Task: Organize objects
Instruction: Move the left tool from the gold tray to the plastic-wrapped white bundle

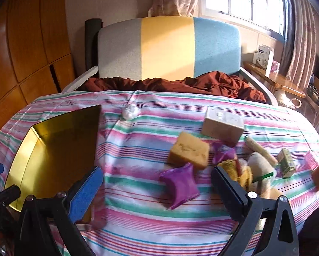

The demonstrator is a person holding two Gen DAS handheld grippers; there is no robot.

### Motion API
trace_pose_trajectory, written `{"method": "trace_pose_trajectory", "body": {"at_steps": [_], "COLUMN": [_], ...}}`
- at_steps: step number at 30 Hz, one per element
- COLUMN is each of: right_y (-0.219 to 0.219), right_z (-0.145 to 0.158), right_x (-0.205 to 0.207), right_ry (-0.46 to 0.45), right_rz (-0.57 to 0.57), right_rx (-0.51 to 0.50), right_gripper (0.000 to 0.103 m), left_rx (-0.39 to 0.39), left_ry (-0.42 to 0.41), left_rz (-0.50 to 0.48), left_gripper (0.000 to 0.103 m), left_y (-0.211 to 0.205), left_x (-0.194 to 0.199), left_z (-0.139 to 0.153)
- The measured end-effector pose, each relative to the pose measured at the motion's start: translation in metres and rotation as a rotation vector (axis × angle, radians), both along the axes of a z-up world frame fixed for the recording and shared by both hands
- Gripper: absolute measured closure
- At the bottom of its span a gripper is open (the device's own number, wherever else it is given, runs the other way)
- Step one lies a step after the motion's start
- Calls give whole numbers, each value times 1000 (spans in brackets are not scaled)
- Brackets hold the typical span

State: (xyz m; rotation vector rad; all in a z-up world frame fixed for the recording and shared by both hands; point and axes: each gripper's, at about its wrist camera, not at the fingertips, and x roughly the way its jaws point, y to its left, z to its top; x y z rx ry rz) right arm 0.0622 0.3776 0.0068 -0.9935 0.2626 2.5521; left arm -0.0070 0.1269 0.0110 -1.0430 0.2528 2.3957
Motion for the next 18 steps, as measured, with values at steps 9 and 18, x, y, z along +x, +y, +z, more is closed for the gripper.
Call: {"method": "trace_pose_trajectory", "body": {"at_steps": [9,18], "right_y": [104,129], "right_z": [6,-5], "right_x": [33,37], "right_ry": [40,81], "right_rz": [-189,-208], "right_rx": [-48,-236], "right_gripper": [0,0], "left_rx": [24,-56], "left_ry": [-12,-5], "left_rz": [-174,-273], "left_gripper": [0,0], "left_y": [72,170], "left_x": [-48,-109], "left_z": [37,34]}}
